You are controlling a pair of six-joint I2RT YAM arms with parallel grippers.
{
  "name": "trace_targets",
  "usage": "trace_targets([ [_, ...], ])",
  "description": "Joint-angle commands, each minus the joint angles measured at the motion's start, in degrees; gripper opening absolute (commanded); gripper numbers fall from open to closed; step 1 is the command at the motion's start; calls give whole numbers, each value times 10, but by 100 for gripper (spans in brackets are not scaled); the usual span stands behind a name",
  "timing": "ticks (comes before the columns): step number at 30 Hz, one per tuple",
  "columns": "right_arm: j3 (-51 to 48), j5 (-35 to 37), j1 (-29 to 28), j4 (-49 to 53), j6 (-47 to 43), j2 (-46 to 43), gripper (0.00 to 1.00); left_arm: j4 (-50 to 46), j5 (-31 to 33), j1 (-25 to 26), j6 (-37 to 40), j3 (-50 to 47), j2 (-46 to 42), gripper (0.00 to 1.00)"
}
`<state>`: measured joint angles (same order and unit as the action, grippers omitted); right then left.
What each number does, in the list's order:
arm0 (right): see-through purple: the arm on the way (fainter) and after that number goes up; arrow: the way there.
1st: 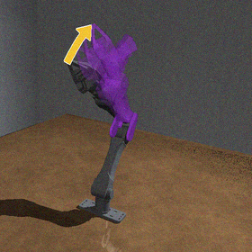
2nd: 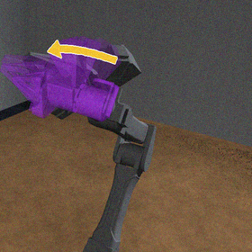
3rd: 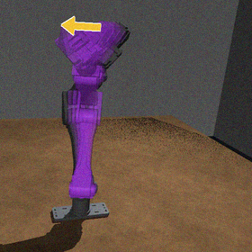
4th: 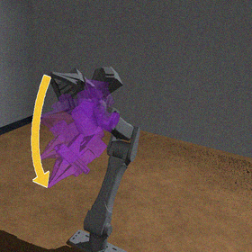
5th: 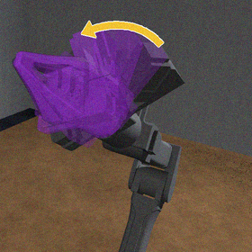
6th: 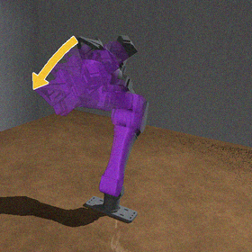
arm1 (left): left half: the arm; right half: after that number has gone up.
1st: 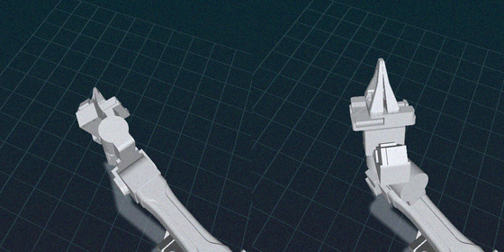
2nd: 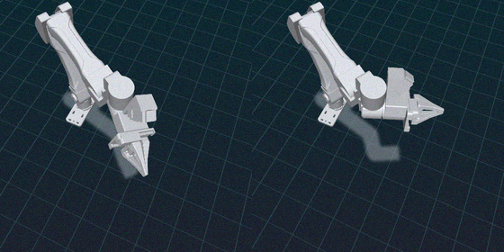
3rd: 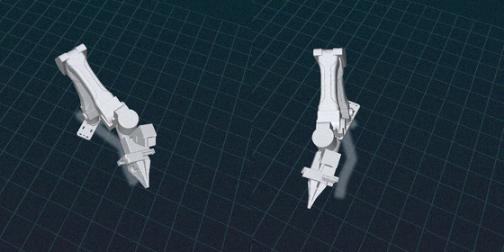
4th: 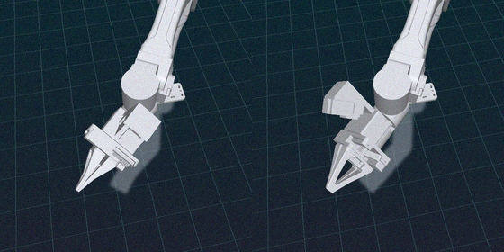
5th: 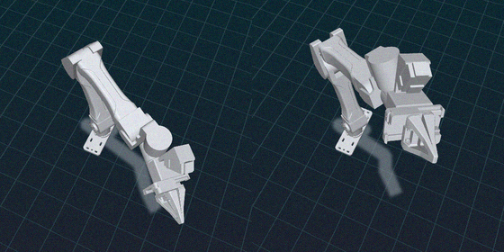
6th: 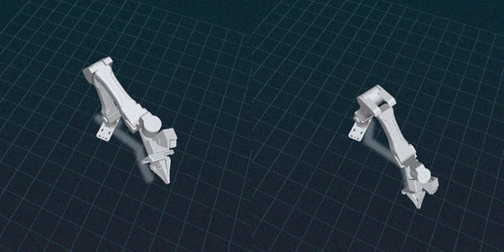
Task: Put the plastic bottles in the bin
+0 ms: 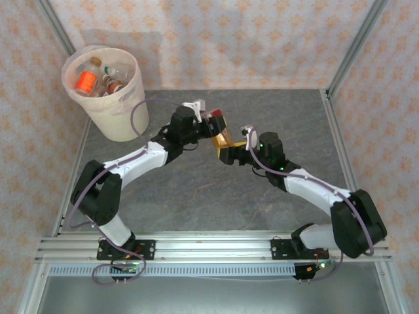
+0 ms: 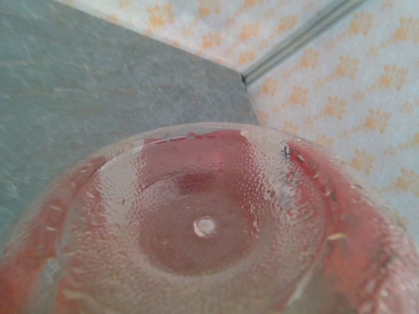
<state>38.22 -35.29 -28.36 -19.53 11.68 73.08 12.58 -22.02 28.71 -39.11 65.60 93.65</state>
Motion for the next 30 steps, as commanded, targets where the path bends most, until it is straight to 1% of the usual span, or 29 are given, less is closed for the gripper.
trace_targets([
  [1, -14, 54, -2, -30, -22, -49, 99, -35, 16, -37, 17, 18, -63, 57],
  [2, -18, 77, -1, -30, -23, -76, 99, -59, 31, -48, 31, 22, -82, 56],
  [5, -27, 173, -1, -27, -21, -114, 99, -160, 101, -76, 89, 48, -136, 51],
  [7, -34, 242, -2, -24, -17, -130, 99, -224, 175, -94, 134, 73, -171, 44],
  [9, -41, 294, -1, -24, -12, -138, 99, -267, 262, -119, 149, 99, -208, 45],
  [11, -44, 322, -1, -25, -2, -134, 99, -291, 318, -147, 160, 127, -231, 45],
  [13, -45, 327, -1, -31, 8, -125, 99, -304, 365, -178, 163, 153, -242, 46],
  [15, -41, 320, 0, -34, 20, -112, 99, -307, 364, -225, 158, 179, -239, 50],
  [19, -29, 302, -1, -30, 32, -89, 99, -342, 318, -312, 127, 249, -194, 50],
  [24, -19, 291, -1, -24, 41, -77, 99, -378, 212, -415, 89, 362, -97, 49],
  [27, -20, 289, 0, -24, 45, -75, 99, -396, 197, -449, 93, 422, -35, 49],
  [30, -19, 287, -1, -19, 47, -75, 99, -447, 204, -464, 107, 480, 20, 46],
])
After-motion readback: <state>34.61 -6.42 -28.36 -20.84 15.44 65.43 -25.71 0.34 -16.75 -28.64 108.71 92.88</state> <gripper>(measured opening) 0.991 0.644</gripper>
